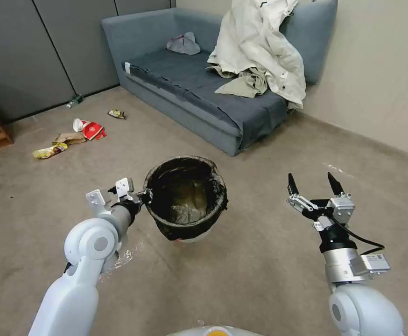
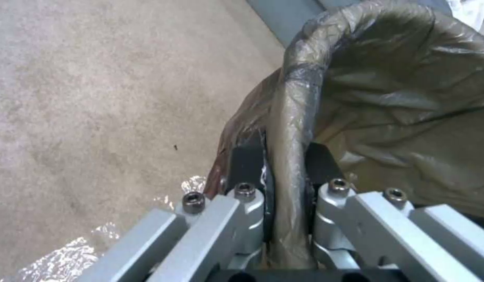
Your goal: Pick up the trash can from the floor.
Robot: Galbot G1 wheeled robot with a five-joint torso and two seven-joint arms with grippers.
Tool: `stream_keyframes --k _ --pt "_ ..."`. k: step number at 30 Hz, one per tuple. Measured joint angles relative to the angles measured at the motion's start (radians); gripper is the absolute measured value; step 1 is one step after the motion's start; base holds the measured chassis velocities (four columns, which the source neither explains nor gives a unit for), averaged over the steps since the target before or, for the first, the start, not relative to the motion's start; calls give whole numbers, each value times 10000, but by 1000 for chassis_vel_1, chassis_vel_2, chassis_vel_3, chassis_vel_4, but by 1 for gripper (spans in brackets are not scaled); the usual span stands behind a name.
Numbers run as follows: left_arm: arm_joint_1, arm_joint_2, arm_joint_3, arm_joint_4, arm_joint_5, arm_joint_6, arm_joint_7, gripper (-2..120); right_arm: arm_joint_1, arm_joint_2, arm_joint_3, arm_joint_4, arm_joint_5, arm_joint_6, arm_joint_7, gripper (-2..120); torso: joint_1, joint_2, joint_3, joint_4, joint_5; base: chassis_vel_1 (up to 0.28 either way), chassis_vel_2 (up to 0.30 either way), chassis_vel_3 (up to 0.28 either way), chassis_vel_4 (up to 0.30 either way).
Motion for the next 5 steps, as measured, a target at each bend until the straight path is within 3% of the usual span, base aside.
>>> stream_keyframes --k 5 --pt "40 12 -3 -41 -4 7 0 5 -1 20 0 28 -14 -13 15 100 -1 0 0 0 -1 0 0 0 0"
